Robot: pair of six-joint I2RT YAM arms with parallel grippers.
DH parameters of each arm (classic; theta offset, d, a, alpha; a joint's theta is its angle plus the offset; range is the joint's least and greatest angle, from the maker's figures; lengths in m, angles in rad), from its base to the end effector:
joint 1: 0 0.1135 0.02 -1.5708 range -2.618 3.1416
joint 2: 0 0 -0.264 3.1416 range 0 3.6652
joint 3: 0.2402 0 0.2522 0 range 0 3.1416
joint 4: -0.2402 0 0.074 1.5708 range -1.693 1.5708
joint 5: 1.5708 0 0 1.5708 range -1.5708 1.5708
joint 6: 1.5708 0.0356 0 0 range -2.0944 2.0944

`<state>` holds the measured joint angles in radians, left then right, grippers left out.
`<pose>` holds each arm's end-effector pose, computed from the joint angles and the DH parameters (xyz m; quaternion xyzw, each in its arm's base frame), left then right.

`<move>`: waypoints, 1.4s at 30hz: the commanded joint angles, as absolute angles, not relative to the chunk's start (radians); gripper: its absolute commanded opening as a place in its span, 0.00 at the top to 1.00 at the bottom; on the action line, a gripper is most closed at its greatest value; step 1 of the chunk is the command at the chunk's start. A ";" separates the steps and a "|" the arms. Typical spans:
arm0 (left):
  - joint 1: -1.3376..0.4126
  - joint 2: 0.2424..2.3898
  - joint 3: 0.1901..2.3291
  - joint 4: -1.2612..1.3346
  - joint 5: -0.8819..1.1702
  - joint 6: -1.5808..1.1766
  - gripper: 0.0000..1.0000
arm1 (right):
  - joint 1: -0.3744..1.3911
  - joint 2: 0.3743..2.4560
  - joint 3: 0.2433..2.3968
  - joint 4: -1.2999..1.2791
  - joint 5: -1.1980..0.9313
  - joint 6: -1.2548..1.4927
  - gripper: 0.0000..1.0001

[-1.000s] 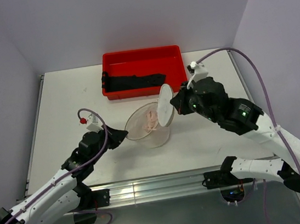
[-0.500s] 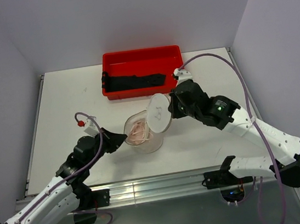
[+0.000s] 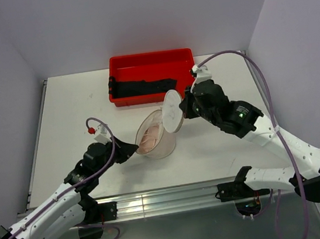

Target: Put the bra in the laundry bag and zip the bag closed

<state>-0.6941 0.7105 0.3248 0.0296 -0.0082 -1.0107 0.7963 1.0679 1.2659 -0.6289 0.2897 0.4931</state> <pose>0.1325 -0.1099 0.2109 -0.1318 0.8105 -0.4274 0.3781 0.1607 0.1497 0.4067 -0.0488 0.8353 0.2237 0.4998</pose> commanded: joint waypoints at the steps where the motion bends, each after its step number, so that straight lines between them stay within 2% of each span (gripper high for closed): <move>1: -0.692 0.687 0.365 0.095 0.047 -1.000 1.00 | 0.766 1.056 1.229 -0.673 0.417 0.482 1.00; 5: -0.692 0.634 0.436 -0.035 -0.035 -0.950 1.00 | 0.761 0.999 1.243 -0.670 0.410 0.463 1.00; 8: -0.692 0.600 0.443 -0.069 -0.080 -0.945 0.99 | 0.761 0.957 1.154 -0.626 0.338 0.456 1.00; 12: -0.690 0.584 0.437 -0.098 -0.106 -0.943 0.94 | 0.761 0.925 1.051 -0.592 0.279 0.486 1.00; 16: -0.690 0.603 0.426 -0.121 -0.138 -0.940 0.91 | 0.761 0.832 0.915 -0.447 0.160 0.525 1.00; 20: -0.692 0.609 0.405 -0.149 -0.178 -0.954 0.93 | 0.759 0.790 0.807 -0.353 0.140 0.563 1.00; 25: -0.690 0.562 0.406 -0.262 -0.297 -0.963 0.97 | 0.750 0.807 0.769 -0.279 0.117 0.594 1.00; 27: -0.690 0.536 0.413 -0.294 -0.339 -0.968 0.96 | 0.746 0.830 0.762 -0.267 0.095 0.604 1.00; 30: -0.689 0.523 0.422 -0.333 -0.379 -0.973 0.88 | 0.744 0.854 0.750 -0.265 0.100 0.629 1.00; 33: -0.687 0.523 0.423 -0.322 -0.382 -0.973 0.72 | 0.742 0.873 0.727 -0.252 0.112 0.641 0.99; 34: -0.687 0.525 0.426 -0.318 -0.382 -0.968 0.63 | 0.741 0.883 0.720 -0.249 0.103 0.643 0.96; 36: -0.687 0.534 0.443 -0.307 -0.383 -0.959 0.58 | 0.738 0.893 0.713 -0.249 0.101 0.652 0.94; 38: -0.687 0.543 0.471 -0.302 -0.388 -0.943 0.52 | 0.738 0.894 0.704 -0.249 0.109 0.655 0.84; 39: -0.687 0.555 0.503 -0.290 -0.397 -0.921 0.45 | 0.736 0.899 0.712 -0.268 0.126 0.649 0.70; 40: -0.687 0.560 0.503 -0.290 -0.397 -0.920 0.45 | 0.736 0.902 0.712 -0.276 0.126 0.649 0.70; 42: -0.684 0.572 0.541 -0.278 -0.408 -0.894 0.40 | 0.733 0.905 0.722 -0.288 0.144 0.638 0.62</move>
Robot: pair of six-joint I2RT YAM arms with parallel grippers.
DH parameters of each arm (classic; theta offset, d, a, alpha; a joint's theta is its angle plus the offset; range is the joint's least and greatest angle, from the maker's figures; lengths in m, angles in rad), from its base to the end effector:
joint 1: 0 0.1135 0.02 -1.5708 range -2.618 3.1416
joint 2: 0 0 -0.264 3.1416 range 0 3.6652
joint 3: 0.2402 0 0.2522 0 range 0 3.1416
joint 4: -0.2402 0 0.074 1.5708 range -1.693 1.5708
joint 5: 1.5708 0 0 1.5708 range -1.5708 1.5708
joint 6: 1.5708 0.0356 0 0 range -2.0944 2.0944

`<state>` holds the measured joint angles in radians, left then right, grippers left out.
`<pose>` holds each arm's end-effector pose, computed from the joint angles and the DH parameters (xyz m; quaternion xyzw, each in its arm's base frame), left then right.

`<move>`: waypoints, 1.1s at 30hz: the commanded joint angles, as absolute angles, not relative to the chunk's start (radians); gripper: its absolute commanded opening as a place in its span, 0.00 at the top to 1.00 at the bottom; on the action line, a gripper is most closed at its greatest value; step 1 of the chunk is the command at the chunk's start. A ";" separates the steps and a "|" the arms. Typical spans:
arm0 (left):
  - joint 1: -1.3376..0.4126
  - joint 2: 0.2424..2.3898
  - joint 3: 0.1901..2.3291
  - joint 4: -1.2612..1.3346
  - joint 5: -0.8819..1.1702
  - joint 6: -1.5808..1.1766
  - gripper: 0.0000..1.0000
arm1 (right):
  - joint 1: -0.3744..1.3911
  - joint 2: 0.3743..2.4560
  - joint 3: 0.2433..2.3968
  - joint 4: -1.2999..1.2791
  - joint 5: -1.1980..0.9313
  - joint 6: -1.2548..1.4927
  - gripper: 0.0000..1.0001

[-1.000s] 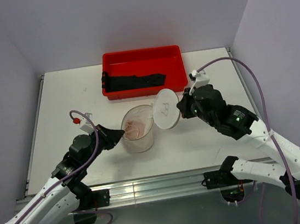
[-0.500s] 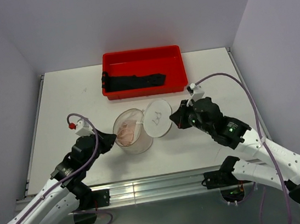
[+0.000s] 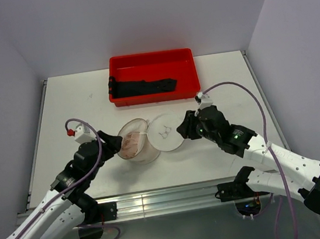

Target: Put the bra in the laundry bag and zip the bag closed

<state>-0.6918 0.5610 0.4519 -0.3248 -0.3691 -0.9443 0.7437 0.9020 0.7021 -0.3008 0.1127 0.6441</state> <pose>0.1189 -0.0818 0.2419 -0.2023 0.8094 -0.2805 0.4746 0.1530 0.1353 0.2783 -0.0141 0.8592 0.2883 0.4223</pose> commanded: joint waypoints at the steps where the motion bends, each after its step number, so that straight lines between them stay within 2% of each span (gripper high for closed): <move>1: -0.684 0.587 0.552 -0.270 -0.416 -0.885 0.40 | 0.733 0.904 0.724 -0.297 0.152 0.634 0.58; 4: -0.677 0.626 0.592 -0.244 -0.405 -0.858 0.40 | 0.729 0.888 0.736 -0.317 0.186 0.617 0.41; 5: -0.673 0.635 0.609 -0.233 -0.402 -0.847 0.40 | 0.729 0.881 0.742 -0.324 0.198 0.612 0.32; 8: -0.663 0.667 0.641 -0.201 -0.387 -0.822 0.43 | 0.723 0.842 0.750 -0.342 0.241 0.580 0.25; 12: -0.626 0.768 0.695 -0.138 -0.348 -0.792 0.50 | 0.719 0.801 0.733 -0.327 0.288 0.574 0.28; 16: -0.578 0.922 0.790 -0.081 -0.312 -0.752 0.51 | 0.719 0.778 0.693 -0.278 0.295 0.587 0.50; 18: -0.557 1.001 0.869 -0.069 -0.287 -0.727 0.51 | 0.719 0.775 0.666 -0.261 0.287 0.594 0.57; 19: -0.554 1.088 0.899 -0.064 -0.285 -0.709 0.52 | 0.719 0.773 0.652 -0.255 0.291 0.597 0.65; 20: -0.552 1.136 0.963 -0.064 -0.288 -0.701 0.53 | 0.719 0.773 0.646 -0.253 0.308 0.601 0.67; 28: -0.522 1.644 1.382 -0.158 -0.146 -0.559 0.50 | 0.721 0.746 0.552 -0.167 0.276 0.627 0.65; 33: -0.514 1.958 1.744 -0.393 -0.113 -0.469 0.44 | 0.719 0.735 0.526 -0.124 0.250 0.632 0.62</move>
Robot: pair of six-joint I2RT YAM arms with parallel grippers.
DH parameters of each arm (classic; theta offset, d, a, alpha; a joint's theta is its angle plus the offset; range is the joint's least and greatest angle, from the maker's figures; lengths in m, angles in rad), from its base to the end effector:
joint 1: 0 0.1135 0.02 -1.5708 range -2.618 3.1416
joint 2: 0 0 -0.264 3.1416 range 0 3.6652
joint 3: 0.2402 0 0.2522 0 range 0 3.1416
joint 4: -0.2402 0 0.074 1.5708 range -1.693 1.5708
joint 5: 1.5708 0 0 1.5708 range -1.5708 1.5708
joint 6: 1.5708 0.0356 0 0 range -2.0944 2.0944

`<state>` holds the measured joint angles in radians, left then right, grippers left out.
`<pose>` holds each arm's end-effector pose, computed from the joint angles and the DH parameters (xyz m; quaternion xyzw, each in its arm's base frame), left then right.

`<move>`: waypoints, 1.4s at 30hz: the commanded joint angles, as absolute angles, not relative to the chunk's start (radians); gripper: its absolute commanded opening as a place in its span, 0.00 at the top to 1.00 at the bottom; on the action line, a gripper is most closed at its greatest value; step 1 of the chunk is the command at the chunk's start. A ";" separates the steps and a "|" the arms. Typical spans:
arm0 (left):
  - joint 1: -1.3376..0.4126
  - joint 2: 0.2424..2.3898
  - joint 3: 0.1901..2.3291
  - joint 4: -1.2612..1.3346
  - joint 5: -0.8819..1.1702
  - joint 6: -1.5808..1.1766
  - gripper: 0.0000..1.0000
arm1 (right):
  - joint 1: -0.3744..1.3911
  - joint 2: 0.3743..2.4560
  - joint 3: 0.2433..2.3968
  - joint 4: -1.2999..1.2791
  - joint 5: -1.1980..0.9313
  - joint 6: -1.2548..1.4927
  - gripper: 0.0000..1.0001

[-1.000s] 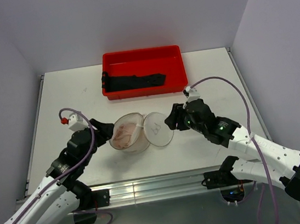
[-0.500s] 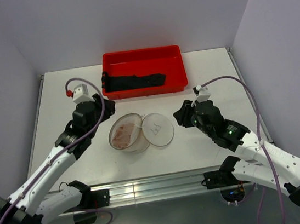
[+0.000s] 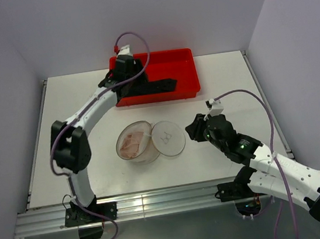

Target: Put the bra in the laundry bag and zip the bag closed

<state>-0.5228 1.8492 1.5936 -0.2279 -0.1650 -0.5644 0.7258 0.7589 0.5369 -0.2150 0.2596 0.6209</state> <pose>0.3853 -0.2153 0.3127 -0.0604 0.8518 -0.2063 0.4777 0.1398 0.1119 0.2539 0.0256 0.8390 0.2467 0.4844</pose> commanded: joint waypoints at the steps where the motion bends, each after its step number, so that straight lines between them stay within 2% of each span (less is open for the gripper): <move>1: -0.511 1.997 1.788 -0.426 -0.110 -0.453 0.41 | 0.721 0.735 0.520 -0.118 0.247 0.630 0.60; 5: -0.506 2.144 1.980 -0.541 -0.124 -0.430 0.36 | 0.719 0.742 0.519 -0.107 0.242 0.624 0.54; 8: -0.505 2.221 2.042 -0.577 -0.144 -0.420 0.32 | 0.719 0.752 0.512 -0.092 0.227 0.620 0.46; 16: -0.502 2.391 2.164 -0.607 -0.129 -0.399 0.23 | 0.719 0.798 0.512 -0.060 0.161 0.607 0.20; 22: -0.502 2.486 2.206 -0.627 -0.123 -0.387 0.25 | 0.718 0.822 0.520 -0.048 0.143 0.595 0.12; 24: -0.503 2.508 2.214 -0.627 -0.123 -0.384 0.30 | 0.721 0.828 0.520 -0.043 0.143 0.594 0.12; 26: -0.503 2.520 2.215 -0.621 -0.121 -0.380 0.39 | 0.719 0.831 0.517 -0.038 0.144 0.594 0.12; 27: -0.502 2.522 2.215 -0.614 -0.121 -0.382 0.53 | 0.719 0.834 0.517 -0.038 0.146 0.592 0.14; 29: -0.503 2.522 2.214 -0.604 -0.121 -0.380 0.67 | 0.719 0.838 0.518 -0.038 0.149 0.594 0.15; 30: -0.503 2.519 2.210 -0.586 -0.123 -0.380 0.79 | 0.719 0.838 0.517 -0.035 0.147 0.592 0.16; 33: -0.502 2.487 2.186 -0.552 -0.127 -0.388 0.96 | 0.718 0.844 0.518 -0.034 0.147 0.594 0.17; 35: -0.496 2.452 2.154 -0.500 -0.118 -0.399 1.00 | 0.719 0.848 0.517 -0.032 0.144 0.594 0.18; 42: -0.476 2.306 2.024 -0.319 -0.063 -0.448 1.00 | 0.719 0.864 0.508 -0.021 0.138 0.603 0.18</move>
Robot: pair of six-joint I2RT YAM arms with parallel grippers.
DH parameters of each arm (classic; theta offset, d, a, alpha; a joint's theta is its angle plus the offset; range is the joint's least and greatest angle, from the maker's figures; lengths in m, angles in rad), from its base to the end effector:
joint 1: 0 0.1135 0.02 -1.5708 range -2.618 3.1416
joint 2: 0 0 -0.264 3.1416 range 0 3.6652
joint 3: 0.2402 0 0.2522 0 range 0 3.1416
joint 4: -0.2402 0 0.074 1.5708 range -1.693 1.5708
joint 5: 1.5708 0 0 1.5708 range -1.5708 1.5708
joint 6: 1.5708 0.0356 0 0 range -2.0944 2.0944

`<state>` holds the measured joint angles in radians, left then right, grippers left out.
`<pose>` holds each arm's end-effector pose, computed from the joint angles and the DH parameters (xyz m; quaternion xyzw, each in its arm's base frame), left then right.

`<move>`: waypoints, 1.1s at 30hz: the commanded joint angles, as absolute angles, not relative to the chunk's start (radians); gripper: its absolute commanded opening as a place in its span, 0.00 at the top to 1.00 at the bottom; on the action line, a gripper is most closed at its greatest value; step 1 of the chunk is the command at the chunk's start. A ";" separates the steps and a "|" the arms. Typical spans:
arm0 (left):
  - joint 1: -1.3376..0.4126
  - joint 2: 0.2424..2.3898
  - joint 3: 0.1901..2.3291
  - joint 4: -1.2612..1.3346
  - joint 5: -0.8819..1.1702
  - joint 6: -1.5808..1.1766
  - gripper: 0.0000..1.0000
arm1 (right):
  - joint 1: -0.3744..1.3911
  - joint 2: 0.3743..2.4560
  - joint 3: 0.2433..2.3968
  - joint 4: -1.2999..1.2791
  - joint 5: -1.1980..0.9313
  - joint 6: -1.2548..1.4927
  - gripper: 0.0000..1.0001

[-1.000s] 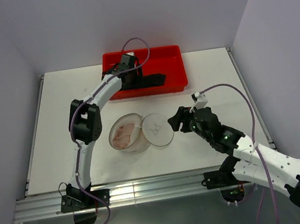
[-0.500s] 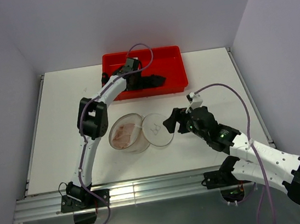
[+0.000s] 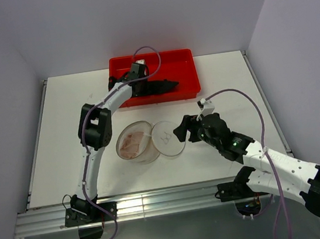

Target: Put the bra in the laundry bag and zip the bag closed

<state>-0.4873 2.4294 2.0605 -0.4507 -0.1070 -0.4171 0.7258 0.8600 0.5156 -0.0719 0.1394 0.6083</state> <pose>0.4830 -0.2517 0.1737 0.0130 0.9291 -0.1153 0.3512 0.1518 0.1281 0.2432 -0.0111 0.8367 0.2910 0.4638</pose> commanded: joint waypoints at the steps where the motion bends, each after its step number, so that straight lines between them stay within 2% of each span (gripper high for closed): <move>1: -0.469 2.290 2.013 -0.302 -0.058 -0.454 1.00 | 0.719 0.865 0.508 -0.020 0.137 0.604 0.18; 16: -0.394 1.949 1.948 -0.212 -0.035 -0.456 1.00 | 0.719 0.867 0.497 -0.005 0.123 0.607 0.19; 22: -0.350 1.729 1.835 -0.229 -0.118 -0.443 1.00 | 0.719 0.861 0.503 0.041 0.106 0.600 0.18; 27: -0.327 1.597 1.778 -0.293 -0.270 -0.449 1.00 | 0.721 0.862 0.508 0.072 0.052 0.595 0.18; 33: -0.256 1.336 1.516 -0.325 -0.400 -0.486 1.00 | 0.721 0.859 0.522 0.084 0.008 0.572 0.18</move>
<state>-0.2855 1.4288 1.6024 -0.2928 -0.2916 -0.4610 0.7258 0.8673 0.5026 0.0292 0.0448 0.6010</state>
